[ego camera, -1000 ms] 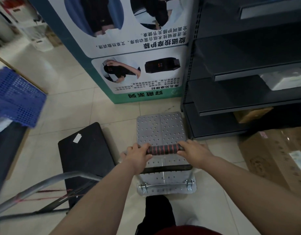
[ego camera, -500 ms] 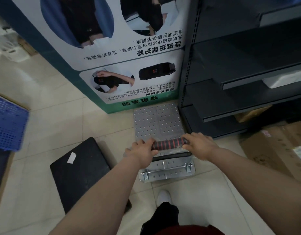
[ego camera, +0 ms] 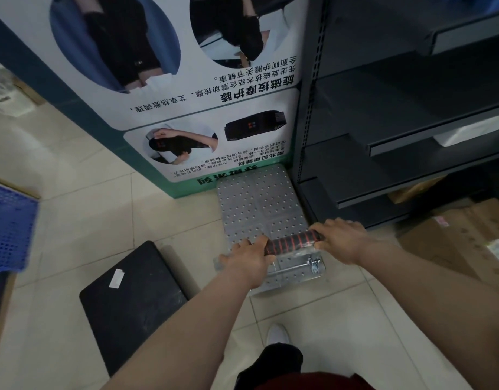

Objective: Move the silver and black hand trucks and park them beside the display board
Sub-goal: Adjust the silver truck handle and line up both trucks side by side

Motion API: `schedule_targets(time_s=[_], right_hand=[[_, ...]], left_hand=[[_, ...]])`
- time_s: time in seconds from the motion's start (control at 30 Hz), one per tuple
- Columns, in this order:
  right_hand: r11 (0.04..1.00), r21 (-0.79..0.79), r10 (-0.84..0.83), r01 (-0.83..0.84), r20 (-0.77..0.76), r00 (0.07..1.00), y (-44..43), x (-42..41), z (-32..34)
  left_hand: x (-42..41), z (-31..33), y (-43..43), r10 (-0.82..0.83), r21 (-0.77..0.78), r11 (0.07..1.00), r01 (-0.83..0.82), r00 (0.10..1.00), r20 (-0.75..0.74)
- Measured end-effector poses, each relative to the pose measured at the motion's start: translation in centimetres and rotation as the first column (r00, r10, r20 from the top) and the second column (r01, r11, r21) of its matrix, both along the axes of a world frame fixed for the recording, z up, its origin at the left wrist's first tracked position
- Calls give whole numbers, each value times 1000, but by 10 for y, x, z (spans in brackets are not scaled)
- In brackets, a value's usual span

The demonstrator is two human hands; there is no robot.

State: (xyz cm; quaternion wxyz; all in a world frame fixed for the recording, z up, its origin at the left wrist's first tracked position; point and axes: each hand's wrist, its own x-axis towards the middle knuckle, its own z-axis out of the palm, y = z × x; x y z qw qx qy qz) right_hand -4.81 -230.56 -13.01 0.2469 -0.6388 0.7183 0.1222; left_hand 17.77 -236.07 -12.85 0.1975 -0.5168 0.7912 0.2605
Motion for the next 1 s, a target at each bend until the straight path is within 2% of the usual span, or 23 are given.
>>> schedule_targets(time_s=[0.3, 0.43, 0.53, 0.6, 0.87, 1.0], right_hand=[[996, -37, -79, 79, -3, 997, 1, 5, 2], [988, -127, -89, 90, 13, 996, 18, 15, 2], [974, -228, 10, 8, 79, 997, 36, 27, 8], [970, -241, 71, -44, 106, 992, 52, 36, 13], [944, -141, 317, -300, 118, 941, 108, 92, 19], [896, -120, 442, -427, 159, 883, 122, 152, 27]], left_hand=[[-5, 4, 1, 23, -38, 999, -23, 1000, -7], [-7, 7, 22, 97, -142, 984, -103, 994, -51], [-1, 16, 43, 246, -180, 942, -282, 948, -200], [11, 23, 61, 305, -171, 923, -344, 927, -217], [90, 38, 159, 471, -224, 858, -463, 882, -20], [156, 52, 209, 568, -271, 800, -536, 821, 55]])
